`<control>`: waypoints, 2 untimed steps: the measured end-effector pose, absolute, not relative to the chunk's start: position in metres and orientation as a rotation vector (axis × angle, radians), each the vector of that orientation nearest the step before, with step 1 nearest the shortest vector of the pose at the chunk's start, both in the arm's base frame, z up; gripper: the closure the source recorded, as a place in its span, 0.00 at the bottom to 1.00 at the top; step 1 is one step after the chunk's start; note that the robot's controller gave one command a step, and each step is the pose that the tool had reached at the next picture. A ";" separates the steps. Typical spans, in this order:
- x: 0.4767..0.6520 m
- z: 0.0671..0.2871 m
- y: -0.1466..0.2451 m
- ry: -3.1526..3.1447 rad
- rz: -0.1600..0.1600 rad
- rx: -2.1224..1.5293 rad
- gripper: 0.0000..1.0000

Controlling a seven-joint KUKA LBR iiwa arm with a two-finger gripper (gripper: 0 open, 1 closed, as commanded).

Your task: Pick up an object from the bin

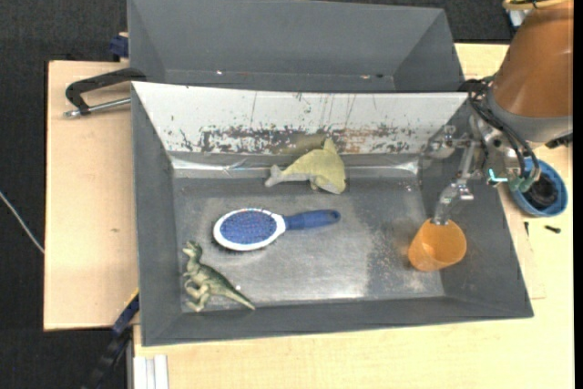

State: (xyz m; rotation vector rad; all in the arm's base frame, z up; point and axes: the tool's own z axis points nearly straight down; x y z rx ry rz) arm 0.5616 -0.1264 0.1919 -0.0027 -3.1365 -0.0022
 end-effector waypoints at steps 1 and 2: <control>0.509 0.070 -0.126 -3.138 0.000 -0.188 0.00; 0.499 0.072 -0.147 -3.133 0.000 0.274 0.00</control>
Offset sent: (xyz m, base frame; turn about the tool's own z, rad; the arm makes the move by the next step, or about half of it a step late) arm -0.0536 0.0008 -0.1219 0.1159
